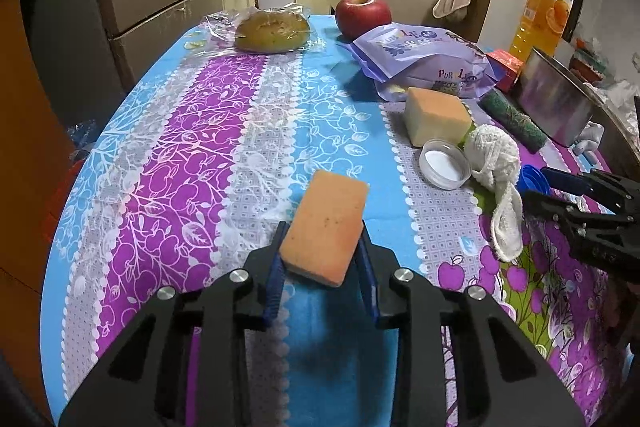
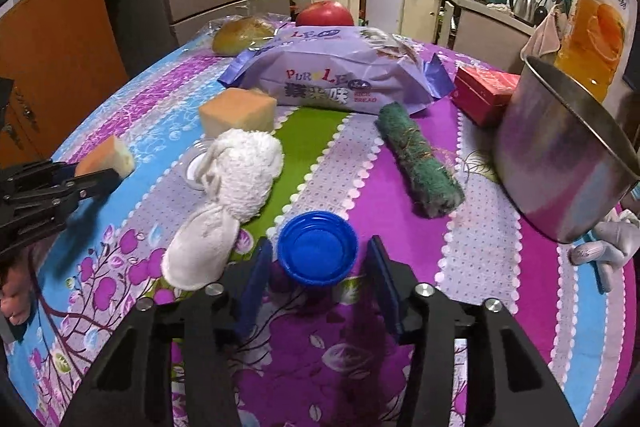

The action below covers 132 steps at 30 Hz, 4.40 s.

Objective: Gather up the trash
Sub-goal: 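Grasp the orange sponge with the left gripper while the right grasps the blue bottle cap, then carry the sponge and blue cap with both grippers over the green basin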

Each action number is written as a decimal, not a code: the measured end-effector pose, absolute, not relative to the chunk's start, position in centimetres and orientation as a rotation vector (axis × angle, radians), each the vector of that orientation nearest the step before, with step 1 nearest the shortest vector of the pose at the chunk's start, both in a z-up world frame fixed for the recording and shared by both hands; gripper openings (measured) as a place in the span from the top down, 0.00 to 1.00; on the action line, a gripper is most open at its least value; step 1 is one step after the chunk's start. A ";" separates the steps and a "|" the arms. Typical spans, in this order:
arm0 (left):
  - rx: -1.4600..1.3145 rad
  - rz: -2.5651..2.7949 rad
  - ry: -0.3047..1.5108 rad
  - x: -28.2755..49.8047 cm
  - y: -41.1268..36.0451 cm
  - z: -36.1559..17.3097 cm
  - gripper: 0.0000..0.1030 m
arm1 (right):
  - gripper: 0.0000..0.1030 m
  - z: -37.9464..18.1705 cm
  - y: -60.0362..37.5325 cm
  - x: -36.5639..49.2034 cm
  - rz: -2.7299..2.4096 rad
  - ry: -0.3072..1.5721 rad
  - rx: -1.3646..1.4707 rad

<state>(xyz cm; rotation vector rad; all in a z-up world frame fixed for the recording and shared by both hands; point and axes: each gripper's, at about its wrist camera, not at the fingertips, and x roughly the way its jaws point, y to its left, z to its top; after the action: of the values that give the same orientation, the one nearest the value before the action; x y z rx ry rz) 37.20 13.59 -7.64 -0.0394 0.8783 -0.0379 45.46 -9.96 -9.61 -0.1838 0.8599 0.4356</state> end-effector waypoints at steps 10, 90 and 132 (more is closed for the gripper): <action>-0.011 -0.005 0.824 35.5 12.6 -6.7 0.72 | 0.61 -8.1 -11.2 42.8 0.380 0.771 -0.159; 0.132 -0.452 0.432 10.4 -22.6 4.4 0.70 | 0.61 4.9 -39.9 0.7 -0.195 0.302 0.054; 0.232 -0.731 0.898 16.6 -44.5 -2.5 0.70 | 0.61 -2.1 -68.6 7.3 -0.291 0.872 0.216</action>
<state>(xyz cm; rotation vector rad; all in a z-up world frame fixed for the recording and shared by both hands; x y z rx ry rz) 16.56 -44.49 -2.48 0.2320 0.8978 -0.7313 7.29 -68.58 -2.06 0.2157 0.8719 -0.2906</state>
